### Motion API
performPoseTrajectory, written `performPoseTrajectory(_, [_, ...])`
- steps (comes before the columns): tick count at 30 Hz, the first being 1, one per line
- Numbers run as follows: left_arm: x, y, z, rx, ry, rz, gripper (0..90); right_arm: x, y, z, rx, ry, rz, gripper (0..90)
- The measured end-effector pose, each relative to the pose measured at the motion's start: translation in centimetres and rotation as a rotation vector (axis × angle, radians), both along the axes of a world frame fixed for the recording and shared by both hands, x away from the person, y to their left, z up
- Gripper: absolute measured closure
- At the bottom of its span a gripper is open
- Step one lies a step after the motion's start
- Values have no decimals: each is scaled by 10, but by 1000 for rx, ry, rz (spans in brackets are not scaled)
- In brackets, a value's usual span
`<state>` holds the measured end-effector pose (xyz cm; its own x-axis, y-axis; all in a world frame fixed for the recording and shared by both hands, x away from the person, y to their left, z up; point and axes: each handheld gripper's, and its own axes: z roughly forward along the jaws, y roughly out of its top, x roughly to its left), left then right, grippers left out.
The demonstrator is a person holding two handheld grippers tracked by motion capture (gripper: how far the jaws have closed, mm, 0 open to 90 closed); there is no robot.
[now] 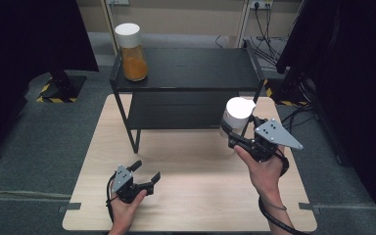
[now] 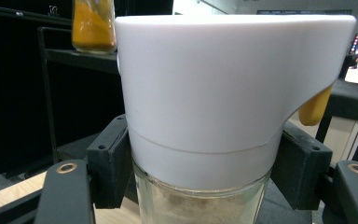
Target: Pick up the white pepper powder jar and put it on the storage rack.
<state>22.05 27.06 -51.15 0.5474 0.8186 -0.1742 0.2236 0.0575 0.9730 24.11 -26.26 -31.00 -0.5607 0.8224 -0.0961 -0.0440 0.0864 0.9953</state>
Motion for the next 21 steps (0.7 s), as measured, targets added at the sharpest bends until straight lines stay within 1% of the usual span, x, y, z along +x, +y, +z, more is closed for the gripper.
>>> performPoseTrajectory(9, [0, 0, 0, 0, 0, 1, 87, 3, 3, 18, 10, -24, 8, 308])
performPoseTrajectory(13, [0, 0, 0, -1, 1, 0, 87, 4, 4, 26, 10, -28, 4, 308])
performPoseTrajectory(21, [0, 0, 0, 1, 1, 0, 87, 7, 6, 42, 26, -36, 2, 309])
